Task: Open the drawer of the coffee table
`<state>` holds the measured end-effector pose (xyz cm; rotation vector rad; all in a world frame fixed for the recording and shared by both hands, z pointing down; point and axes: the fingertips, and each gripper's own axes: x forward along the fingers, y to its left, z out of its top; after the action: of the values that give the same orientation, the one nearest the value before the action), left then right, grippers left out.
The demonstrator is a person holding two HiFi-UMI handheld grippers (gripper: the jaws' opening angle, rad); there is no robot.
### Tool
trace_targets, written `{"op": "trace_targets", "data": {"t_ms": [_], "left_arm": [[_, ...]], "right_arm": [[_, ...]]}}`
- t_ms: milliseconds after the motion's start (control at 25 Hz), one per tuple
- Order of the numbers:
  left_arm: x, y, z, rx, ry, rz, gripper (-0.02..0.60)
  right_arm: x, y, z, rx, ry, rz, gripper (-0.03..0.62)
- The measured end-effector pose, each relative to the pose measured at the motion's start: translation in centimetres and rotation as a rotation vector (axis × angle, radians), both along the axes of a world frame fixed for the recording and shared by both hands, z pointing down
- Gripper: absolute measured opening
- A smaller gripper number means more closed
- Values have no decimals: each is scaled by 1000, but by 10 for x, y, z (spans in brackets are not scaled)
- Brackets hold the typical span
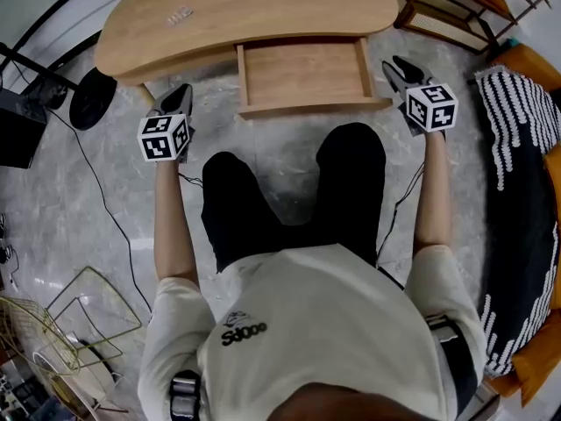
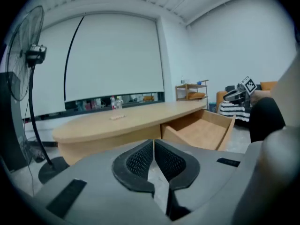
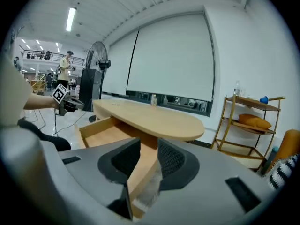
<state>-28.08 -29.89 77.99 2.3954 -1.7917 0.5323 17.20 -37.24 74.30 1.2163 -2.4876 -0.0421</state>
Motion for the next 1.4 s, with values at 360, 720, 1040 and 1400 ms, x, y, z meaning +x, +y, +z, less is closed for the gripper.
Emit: {"op": "trace_targets", "data": {"t_ms": [360, 720, 1040, 1400], "left_arm": [[50, -20, -109, 235, -91, 91, 18], [84, -60, -141, 328, -89, 99, 18], [86, -107, -187, 254, -106, 86, 18], [61, -133, -377, 175, -27, 31, 18]], "right_arm": [[-82, 1, -83, 208, -14, -60, 6], [-86, -41, -111, 281, 2, -88, 6], [-65, -103, -148, 191, -5, -84, 6], [-87, -117, -364, 169, 1, -114, 6]]}}
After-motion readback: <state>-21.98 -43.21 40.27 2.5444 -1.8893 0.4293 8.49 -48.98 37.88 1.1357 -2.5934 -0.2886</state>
